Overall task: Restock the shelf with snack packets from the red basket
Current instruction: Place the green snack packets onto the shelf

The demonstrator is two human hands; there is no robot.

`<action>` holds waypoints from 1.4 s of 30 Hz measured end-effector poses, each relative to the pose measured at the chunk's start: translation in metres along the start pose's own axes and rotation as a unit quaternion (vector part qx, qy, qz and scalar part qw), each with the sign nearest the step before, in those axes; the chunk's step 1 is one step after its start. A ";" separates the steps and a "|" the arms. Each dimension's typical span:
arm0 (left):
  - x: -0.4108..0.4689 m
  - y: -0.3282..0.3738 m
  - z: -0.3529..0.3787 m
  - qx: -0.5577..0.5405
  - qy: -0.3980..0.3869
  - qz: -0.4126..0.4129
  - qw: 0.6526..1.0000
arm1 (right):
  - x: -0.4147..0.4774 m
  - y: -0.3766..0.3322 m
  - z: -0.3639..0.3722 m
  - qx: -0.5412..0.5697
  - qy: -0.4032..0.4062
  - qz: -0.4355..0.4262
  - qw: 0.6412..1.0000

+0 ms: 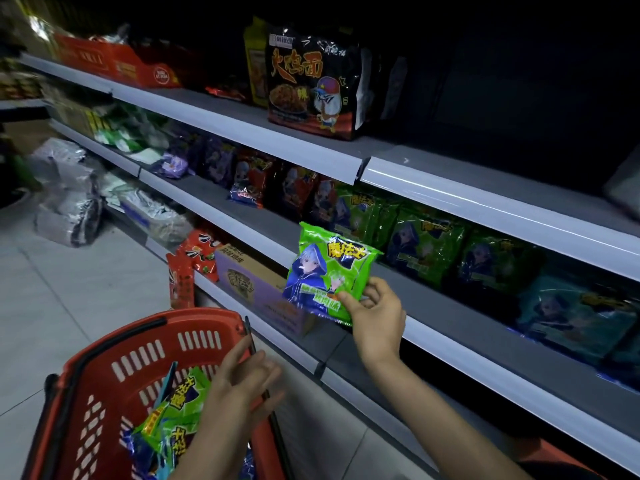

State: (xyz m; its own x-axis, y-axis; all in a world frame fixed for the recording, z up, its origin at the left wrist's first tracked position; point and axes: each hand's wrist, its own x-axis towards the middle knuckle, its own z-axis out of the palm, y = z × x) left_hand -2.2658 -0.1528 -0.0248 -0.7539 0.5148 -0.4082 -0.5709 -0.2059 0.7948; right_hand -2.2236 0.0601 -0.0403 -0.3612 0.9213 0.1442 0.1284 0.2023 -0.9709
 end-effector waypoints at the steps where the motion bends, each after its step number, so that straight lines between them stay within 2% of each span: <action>1: -0.001 0.002 0.000 0.003 -0.003 0.003 1.000 | 0.009 -0.002 0.007 -0.006 0.014 -0.004 1.000; 3: 0.001 0.004 -0.002 0.028 -0.007 0.016 0.999 | 0.026 -0.006 0.018 -0.020 0.037 -0.011 0.999; 5: 0.001 0.005 -0.005 0.104 -0.024 0.059 0.993 | 0.041 -0.009 0.026 -0.045 0.063 -0.017 0.997; 7: 0.008 0.005 -0.006 0.265 -0.052 0.156 0.950 | 0.054 -0.009 0.032 -0.056 0.076 -0.018 0.995; 8: 0.015 0.004 -0.005 0.359 -0.074 0.205 0.908 | 0.060 -0.008 0.034 -0.063 0.080 -0.016 0.995; 10: 0.038 0.007 0.009 0.541 -0.105 0.276 0.788 | 0.072 -0.005 0.037 -0.078 0.083 -0.018 0.993; 12: 0.075 0.011 0.035 0.662 -0.094 0.345 0.659 | 0.083 0.002 0.039 -0.089 0.090 -0.025 0.992; 13: 0.095 0.012 0.051 0.694 -0.092 0.369 0.612 | 0.088 0.006 0.040 -0.092 0.095 -0.026 0.991; 14: 0.115 0.012 0.065 0.717 -0.094 0.378 0.578 | 0.092 0.010 0.041 -0.094 0.100 -0.028 0.990; 16: 0.154 0.010 0.089 0.746 -0.095 0.375 0.541 | 0.101 0.018 0.043 -0.094 0.107 -0.033 0.989; 22: 0.218 0.004 0.120 0.784 -0.100 0.380 0.481 | 0.127 0.034 0.053 -0.114 0.122 -0.054 0.984; 30: 0.247 -0.015 0.126 0.786 -0.111 0.367 0.485 | 0.141 0.040 0.056 -0.135 0.123 -0.059 0.981; 37: 0.250 -0.021 0.133 0.806 -0.112 0.353 0.461 | 0.119 0.044 0.054 -0.239 0.125 -0.079 0.960; 42: 0.249 -0.023 0.134 0.818 -0.108 0.350 0.443 | 0.108 0.040 0.047 -0.264 0.102 -0.150 0.947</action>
State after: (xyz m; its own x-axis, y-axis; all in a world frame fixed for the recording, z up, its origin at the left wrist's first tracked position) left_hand -2.3971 0.0914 -0.0842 -0.4103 0.9056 0.1077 0.9117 0.4100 0.0260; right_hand -2.3005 0.1519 -0.0731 -0.2747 0.8303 0.4848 0.5113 0.5532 -0.6577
